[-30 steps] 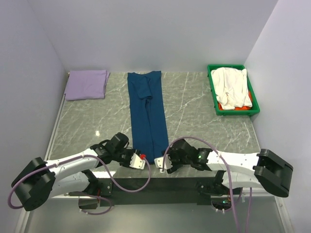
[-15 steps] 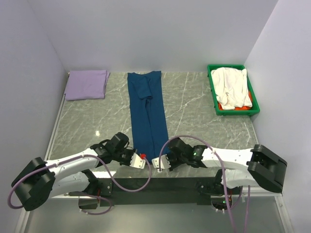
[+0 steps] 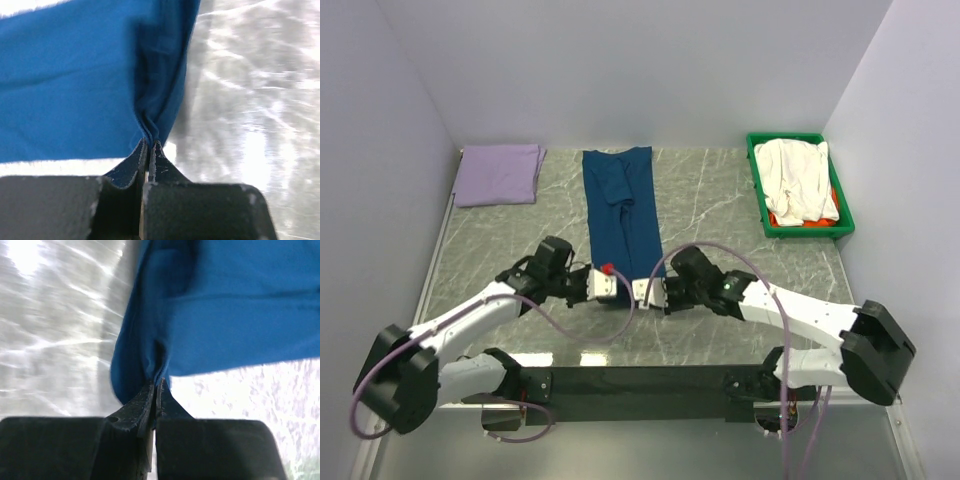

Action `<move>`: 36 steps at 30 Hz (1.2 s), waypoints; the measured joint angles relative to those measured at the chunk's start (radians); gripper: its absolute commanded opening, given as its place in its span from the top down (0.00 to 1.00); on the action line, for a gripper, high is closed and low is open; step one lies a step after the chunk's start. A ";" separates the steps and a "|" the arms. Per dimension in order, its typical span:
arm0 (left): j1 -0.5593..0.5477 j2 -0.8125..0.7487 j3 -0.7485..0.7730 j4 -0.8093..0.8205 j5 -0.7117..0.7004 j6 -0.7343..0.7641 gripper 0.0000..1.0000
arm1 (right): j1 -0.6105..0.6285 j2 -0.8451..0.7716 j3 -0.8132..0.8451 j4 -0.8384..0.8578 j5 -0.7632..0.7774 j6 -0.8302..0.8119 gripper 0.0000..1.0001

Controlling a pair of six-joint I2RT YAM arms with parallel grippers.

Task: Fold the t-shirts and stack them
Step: Fold the tshirt

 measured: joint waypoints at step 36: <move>0.351 0.698 0.574 0.149 0.060 0.075 0.99 | -0.396 0.747 0.795 -0.061 -0.146 -0.279 1.00</move>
